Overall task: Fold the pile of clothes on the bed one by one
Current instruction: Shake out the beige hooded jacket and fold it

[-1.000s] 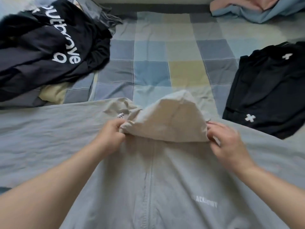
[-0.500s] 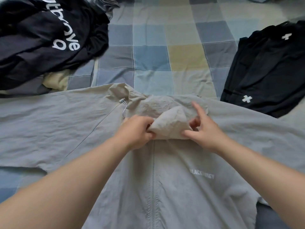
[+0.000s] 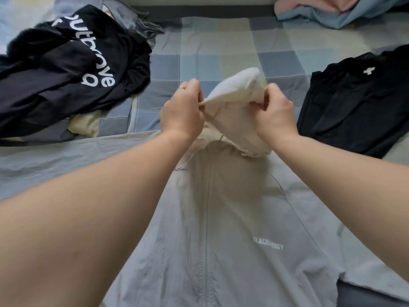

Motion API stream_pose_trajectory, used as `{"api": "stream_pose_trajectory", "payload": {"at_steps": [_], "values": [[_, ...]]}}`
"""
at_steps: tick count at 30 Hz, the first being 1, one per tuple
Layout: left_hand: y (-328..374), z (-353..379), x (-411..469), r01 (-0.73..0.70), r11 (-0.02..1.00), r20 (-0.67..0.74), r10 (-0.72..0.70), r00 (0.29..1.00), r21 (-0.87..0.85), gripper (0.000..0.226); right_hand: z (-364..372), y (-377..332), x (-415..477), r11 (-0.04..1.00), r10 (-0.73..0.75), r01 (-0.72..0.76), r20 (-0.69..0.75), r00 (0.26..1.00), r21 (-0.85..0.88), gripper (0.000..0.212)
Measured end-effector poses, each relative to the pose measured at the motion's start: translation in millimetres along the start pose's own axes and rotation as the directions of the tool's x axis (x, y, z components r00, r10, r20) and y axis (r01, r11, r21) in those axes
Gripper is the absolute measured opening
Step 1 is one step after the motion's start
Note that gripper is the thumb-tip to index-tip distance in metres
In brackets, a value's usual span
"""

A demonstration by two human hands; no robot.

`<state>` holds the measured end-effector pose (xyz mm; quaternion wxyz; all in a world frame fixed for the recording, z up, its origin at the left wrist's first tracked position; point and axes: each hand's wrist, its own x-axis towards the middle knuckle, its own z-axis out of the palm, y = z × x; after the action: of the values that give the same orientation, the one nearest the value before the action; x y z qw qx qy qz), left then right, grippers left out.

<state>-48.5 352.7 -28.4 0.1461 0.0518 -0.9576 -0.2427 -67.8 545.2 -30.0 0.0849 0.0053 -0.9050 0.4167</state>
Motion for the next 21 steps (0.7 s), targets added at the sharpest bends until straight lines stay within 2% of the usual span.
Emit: {"api": "stream_pose_trajectory", "payload": {"at_steps": [2,3,5,7,9,10,11,12,14,15,16,18,21], "values": [[0,-3,1,-0.133,0.991,-0.140,0.127,0.982,-0.028,0.018,0,-8,-2,0.978,-0.187,0.176,-0.098,0.977,-0.109,0.016],[-6,-1,-7,-0.205,0.979,-0.145,0.201,0.969,-0.012,0.019,1,-6,-11,0.947,-0.280,0.257,-0.101,0.955,-0.193,0.015],[-27,7,-42,-0.335,0.941,-0.044,0.337,0.940,0.056,0.023,3,13,-45,0.874,-0.402,0.382,-0.004,0.916,-0.301,0.016],[-56,16,-83,-0.422,0.897,0.183,0.396,0.900,0.134,0.021,5,46,-89,0.785,-0.424,0.492,0.252,0.870,-0.378,0.030],[-82,20,-118,-0.427,0.890,0.484,0.306,0.820,0.161,0.021,7,74,-128,0.727,-0.245,0.567,0.625,0.741,-0.387,0.033],[-90,21,-130,-0.400,0.905,0.571,0.252,0.781,0.147,0.020,7,81,-141,0.744,-0.154,0.552,0.708,0.689,-0.376,0.029],[-96,22,-137,-0.356,0.927,0.599,0.218,0.771,0.121,0.018,6,85,-148,0.775,-0.115,0.516,0.722,0.682,-0.364,0.025],[-97,21,-141,-0.304,0.948,0.564,0.202,0.800,0.092,0.021,4,86,-151,0.806,-0.145,0.481,0.672,0.726,-0.346,0.022],[-89,22,-140,-0.227,0.972,0.376,0.189,0.907,0.059,0.030,5,83,-148,0.829,-0.288,0.454,0.447,0.847,-0.326,0.019],[-84,27,-136,-0.205,0.977,0.287,0.181,0.941,0.055,0.034,9,81,-143,0.831,-0.329,0.444,0.346,0.878,-0.335,0.025],[-77,31,-129,-0.183,0.982,0.235,0.167,0.958,0.051,0.038,15,77,-136,0.844,-0.325,0.422,0.310,0.893,-0.332,0.037],[-63,46,-115,-0.125,0.991,0.289,0.110,0.951,0.036,0.048,32,69,-123,0.877,-0.228,0.367,0.405,0.886,-0.310,0.066],[-60,79,-103,-0.046,0.995,0.524,-0.006,0.852,0.086,0.055,64,76,-115,0.865,-0.005,0.316,0.623,0.782,-0.390,0.097]]}}
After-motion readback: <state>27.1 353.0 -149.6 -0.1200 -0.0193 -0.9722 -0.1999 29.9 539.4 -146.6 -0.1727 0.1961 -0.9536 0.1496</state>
